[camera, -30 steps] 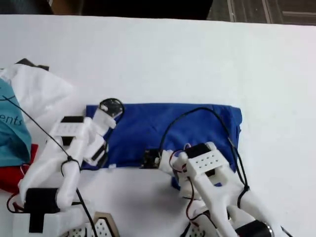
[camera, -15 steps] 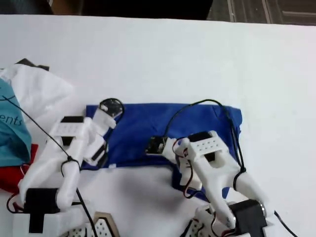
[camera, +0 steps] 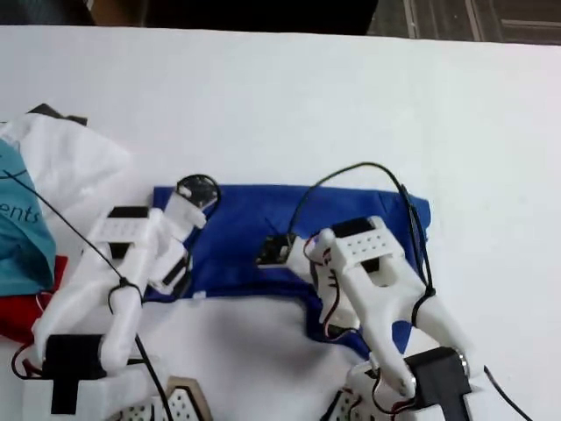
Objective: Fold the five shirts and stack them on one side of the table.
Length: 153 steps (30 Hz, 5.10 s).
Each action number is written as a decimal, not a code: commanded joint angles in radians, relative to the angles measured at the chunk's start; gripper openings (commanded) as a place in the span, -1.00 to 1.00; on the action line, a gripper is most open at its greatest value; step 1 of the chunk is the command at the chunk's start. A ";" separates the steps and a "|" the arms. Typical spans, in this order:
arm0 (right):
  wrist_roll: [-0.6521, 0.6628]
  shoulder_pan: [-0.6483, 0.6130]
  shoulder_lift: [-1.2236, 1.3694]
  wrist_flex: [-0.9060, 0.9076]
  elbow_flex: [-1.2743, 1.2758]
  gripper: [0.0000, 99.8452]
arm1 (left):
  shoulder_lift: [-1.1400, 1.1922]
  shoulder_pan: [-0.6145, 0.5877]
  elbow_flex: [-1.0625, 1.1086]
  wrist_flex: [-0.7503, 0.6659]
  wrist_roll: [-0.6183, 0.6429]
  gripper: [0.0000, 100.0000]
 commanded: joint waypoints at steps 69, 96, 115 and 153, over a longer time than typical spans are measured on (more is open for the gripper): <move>-0.049 0.139 0.041 -0.274 -0.044 -0.81 | -0.002 -0.008 -0.001 -0.066 0.000 -0.68; 0.138 0.166 -0.193 -0.051 -0.018 -0.91 | -0.002 -0.008 -0.001 -0.068 -0.002 -0.68; 0.043 -0.030 -0.194 0.018 0.063 -0.87 | -0.002 -0.008 -0.001 -0.068 -0.002 -0.68; -0.120 0.527 0.464 -0.295 -0.621 -0.87 | -0.002 -0.008 -0.001 -0.068 -0.002 -0.68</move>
